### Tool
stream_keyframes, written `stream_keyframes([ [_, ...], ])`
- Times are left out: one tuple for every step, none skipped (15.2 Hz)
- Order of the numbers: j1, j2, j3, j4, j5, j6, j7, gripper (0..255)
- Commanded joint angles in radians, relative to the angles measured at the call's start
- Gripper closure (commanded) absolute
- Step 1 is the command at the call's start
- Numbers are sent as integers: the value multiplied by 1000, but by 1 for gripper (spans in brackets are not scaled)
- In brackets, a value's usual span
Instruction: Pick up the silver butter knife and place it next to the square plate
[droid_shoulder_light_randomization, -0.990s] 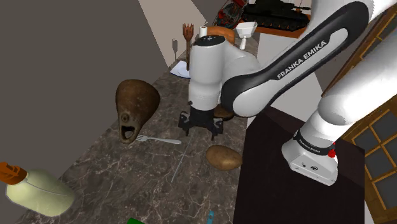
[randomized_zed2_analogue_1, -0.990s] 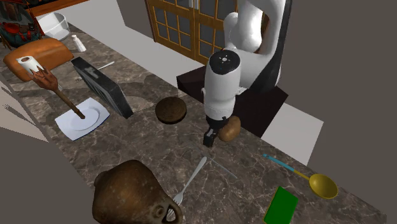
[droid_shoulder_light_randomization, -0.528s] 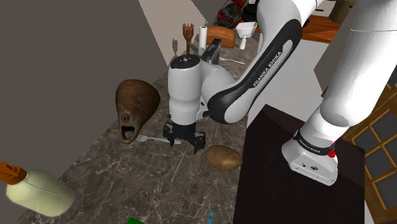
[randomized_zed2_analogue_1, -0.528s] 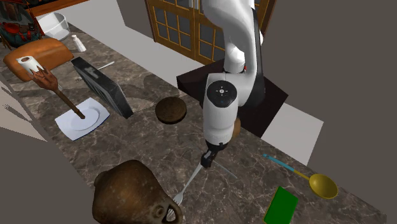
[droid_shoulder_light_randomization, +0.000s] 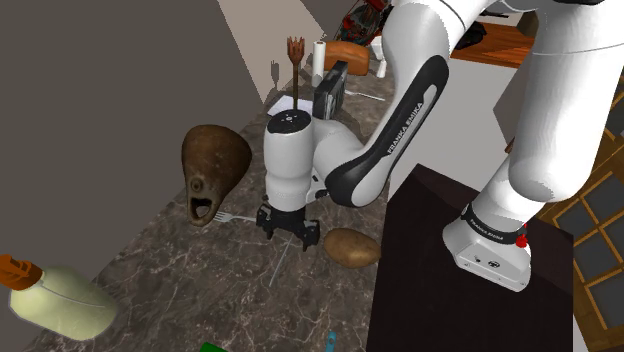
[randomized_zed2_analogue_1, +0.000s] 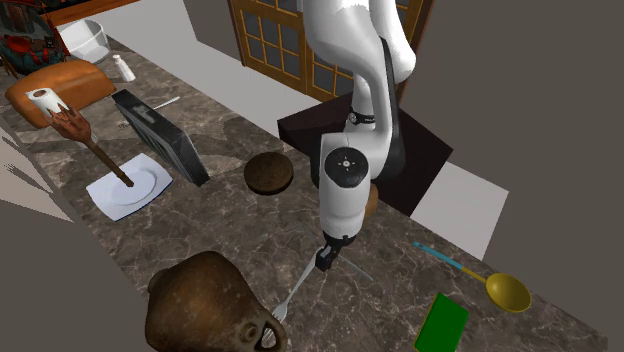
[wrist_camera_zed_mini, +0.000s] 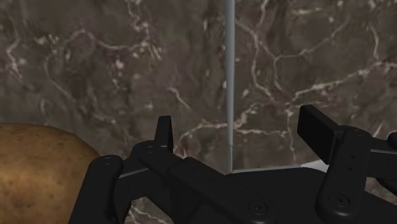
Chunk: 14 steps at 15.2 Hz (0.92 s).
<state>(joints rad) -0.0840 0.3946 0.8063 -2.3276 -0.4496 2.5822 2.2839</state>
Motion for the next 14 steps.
stream_keyframes([
  [4,4,-5,0,-6,4,4,0],
  [4,4,-5,0,-6,4,4,0],
  [4,4,-5,0,-6,4,4,0],
  [4,4,-5,0,-6,4,4,0],
  [4,4,-5,0,-6,4,4,0],
  [4,4,-5,0,-5,4,4,0],
  [4,4,-5,0,-5,4,4,255],
  [4,4,-5,0,-5,4,4,255],
  [4,4,-5,0,-5,4,4,255],
  [4,4,-5,0,-5,4,4,255],
  [4,4,-5,0,-5,4,4,255],
  [4,4,-5,0,-5,4,4,255],
  [4,4,-5,0,-5,4,4,255],
  [4,4,-5,0,-5,4,4,255],
])
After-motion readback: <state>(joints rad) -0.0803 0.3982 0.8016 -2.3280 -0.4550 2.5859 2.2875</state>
